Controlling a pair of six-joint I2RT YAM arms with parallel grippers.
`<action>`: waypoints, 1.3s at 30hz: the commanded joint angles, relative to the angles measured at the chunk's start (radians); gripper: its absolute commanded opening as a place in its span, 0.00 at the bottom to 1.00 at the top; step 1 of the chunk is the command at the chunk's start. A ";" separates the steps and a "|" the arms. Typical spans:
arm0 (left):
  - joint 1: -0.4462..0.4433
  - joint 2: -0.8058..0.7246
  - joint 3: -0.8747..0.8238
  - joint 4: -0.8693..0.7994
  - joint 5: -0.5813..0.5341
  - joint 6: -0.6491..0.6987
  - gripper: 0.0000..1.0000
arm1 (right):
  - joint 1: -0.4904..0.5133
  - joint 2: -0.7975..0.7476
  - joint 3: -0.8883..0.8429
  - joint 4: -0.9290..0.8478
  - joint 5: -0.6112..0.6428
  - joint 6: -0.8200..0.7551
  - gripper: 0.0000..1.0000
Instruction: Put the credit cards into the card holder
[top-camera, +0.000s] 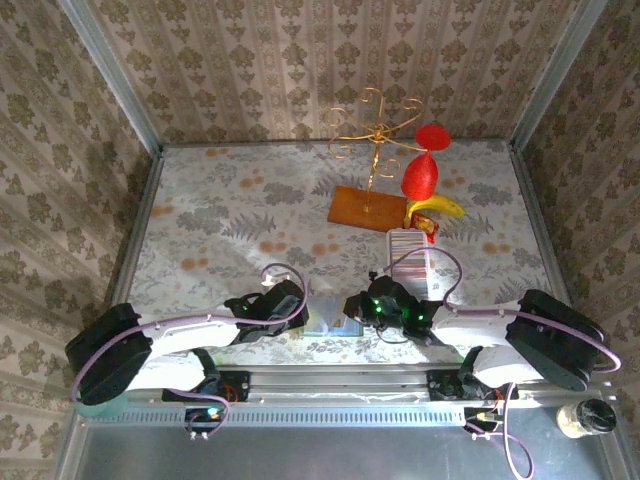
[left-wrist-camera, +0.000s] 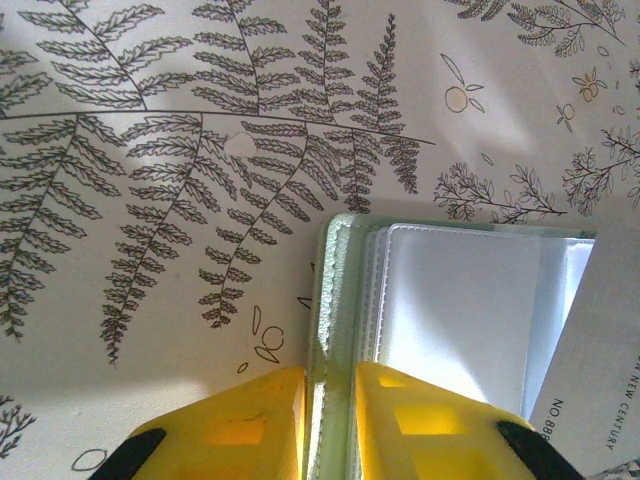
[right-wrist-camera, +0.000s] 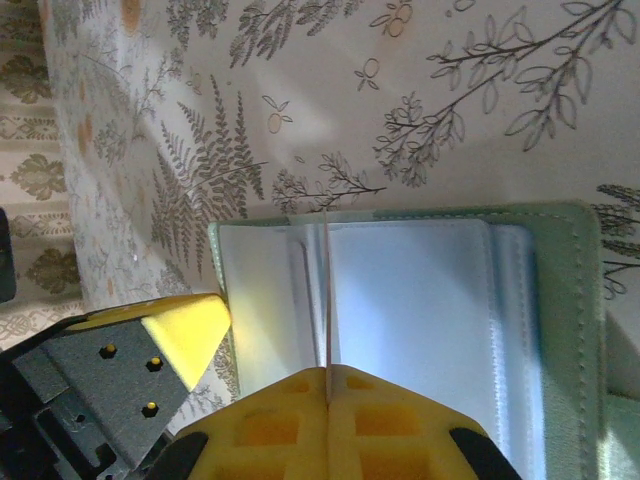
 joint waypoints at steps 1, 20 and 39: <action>-0.007 -0.013 0.011 -0.026 -0.014 -0.002 0.20 | 0.008 0.011 0.009 0.040 0.007 -0.010 0.00; -0.008 -0.021 -0.001 -0.023 -0.015 -0.010 0.20 | 0.015 0.048 0.006 0.065 -0.003 -0.009 0.00; -0.008 -0.156 -0.010 -0.063 -0.054 0.014 0.25 | 0.016 -0.051 -0.017 -0.005 0.039 -0.055 0.00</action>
